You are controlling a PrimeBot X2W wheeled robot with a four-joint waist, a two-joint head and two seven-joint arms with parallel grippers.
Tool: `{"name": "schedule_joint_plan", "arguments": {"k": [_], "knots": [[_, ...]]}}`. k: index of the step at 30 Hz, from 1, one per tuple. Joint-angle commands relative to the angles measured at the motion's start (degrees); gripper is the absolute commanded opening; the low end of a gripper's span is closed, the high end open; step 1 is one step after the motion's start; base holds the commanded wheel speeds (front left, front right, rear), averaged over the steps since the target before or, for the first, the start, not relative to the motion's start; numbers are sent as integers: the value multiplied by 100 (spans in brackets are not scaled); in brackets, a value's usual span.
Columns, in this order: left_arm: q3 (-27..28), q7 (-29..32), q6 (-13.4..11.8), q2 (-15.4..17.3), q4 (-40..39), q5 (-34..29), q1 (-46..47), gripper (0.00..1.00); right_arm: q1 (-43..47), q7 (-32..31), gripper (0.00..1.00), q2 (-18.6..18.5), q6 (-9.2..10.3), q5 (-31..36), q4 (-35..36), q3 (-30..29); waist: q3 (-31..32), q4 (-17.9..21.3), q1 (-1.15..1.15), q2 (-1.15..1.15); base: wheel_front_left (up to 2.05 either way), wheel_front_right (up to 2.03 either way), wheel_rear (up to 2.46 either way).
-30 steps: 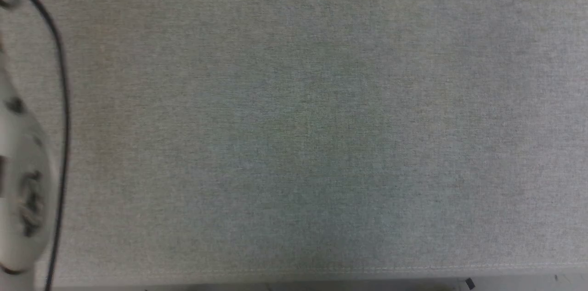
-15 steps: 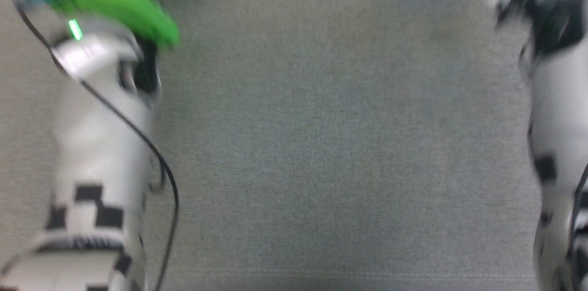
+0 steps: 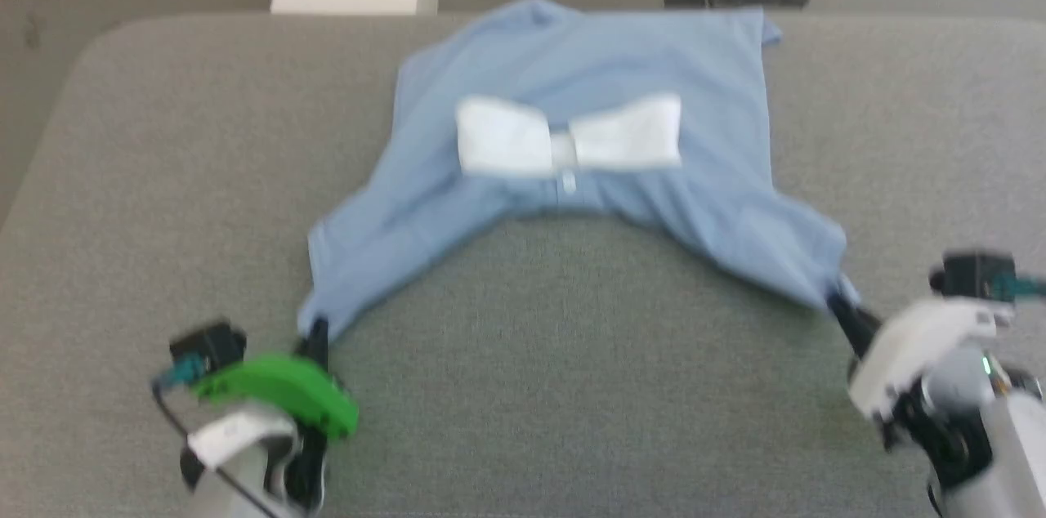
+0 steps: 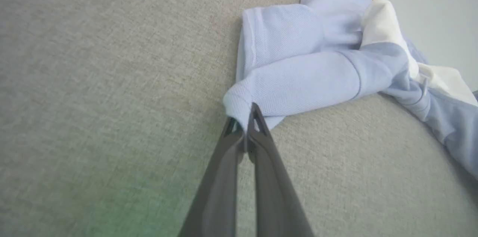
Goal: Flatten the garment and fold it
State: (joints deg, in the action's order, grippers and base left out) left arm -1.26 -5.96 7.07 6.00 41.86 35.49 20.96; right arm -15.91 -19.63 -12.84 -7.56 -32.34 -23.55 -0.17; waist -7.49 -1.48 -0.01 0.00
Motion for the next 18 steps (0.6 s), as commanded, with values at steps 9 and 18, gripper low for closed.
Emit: {"name": "schedule_joint_plan", "arguments": {"k": [9, 18], "knots": [[198, 1162, -747, 303, -1383, 252, -1890, 0, 1765, -810, 0, -103, 8, 196, 1181, -510, 817, 112, 1, 0, 0, 0, 0], [101, 1949, -1603, 622, -2918, -135, -2686, 0, 2465, -1811, 0, -144, 8, 422, 2391, -1018, 822, 164, 1, 0, 0, 0, 0]]}}
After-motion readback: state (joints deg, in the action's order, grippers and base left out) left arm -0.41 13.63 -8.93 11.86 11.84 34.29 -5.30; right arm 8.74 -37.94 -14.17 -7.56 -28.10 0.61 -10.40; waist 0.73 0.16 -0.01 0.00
